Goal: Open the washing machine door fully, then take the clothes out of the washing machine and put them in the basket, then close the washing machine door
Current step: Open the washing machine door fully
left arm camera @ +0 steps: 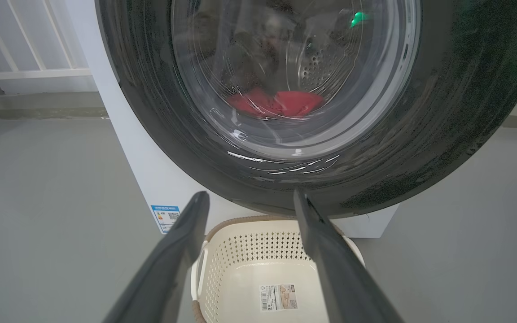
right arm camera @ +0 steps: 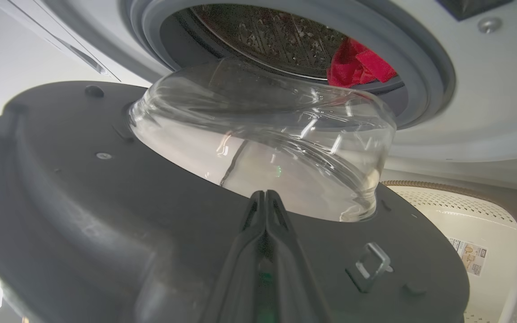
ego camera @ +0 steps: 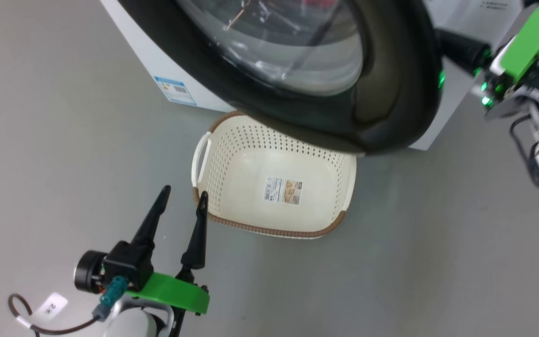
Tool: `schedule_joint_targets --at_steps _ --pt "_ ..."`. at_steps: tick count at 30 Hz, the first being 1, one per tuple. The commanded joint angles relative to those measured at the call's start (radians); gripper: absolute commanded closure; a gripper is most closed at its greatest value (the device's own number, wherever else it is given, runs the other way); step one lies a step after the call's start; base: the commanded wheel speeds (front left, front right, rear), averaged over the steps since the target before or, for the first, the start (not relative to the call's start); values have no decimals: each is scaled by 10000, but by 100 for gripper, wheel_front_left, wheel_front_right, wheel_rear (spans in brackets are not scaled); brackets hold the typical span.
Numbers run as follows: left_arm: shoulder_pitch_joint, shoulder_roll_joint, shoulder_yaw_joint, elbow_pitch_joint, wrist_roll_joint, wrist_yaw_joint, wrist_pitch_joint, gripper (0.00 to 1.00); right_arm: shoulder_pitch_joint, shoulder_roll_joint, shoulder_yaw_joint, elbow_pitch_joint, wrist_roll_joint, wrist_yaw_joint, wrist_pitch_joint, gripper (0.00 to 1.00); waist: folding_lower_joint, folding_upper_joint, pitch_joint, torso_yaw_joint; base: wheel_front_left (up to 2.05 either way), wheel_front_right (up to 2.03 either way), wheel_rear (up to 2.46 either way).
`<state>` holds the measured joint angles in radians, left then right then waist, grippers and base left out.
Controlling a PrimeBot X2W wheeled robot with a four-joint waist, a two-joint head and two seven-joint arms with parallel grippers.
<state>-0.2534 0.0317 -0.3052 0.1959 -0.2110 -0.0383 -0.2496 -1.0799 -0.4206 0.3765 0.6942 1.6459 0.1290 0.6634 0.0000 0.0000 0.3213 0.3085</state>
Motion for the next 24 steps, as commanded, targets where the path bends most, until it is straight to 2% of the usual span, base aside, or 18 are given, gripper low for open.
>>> schedule_joint_targets --at_steps 1,15,24 --pt "85 185 358 -167 103 71 -122 0 342 254 151 -448 -44 17 137 100 0 0 -189 -77 0 0 0" --pt "748 185 630 -189 408 -55 -122 0 2371 542 745 -2765 -370 17 591 100 0 0 -928 -102 0 0 0" --pt "1099 185 635 -211 419 -64 -122 0 3560 987 1135 -4052 -436 17 683 100 0 0 -1375 275 0 0 0"
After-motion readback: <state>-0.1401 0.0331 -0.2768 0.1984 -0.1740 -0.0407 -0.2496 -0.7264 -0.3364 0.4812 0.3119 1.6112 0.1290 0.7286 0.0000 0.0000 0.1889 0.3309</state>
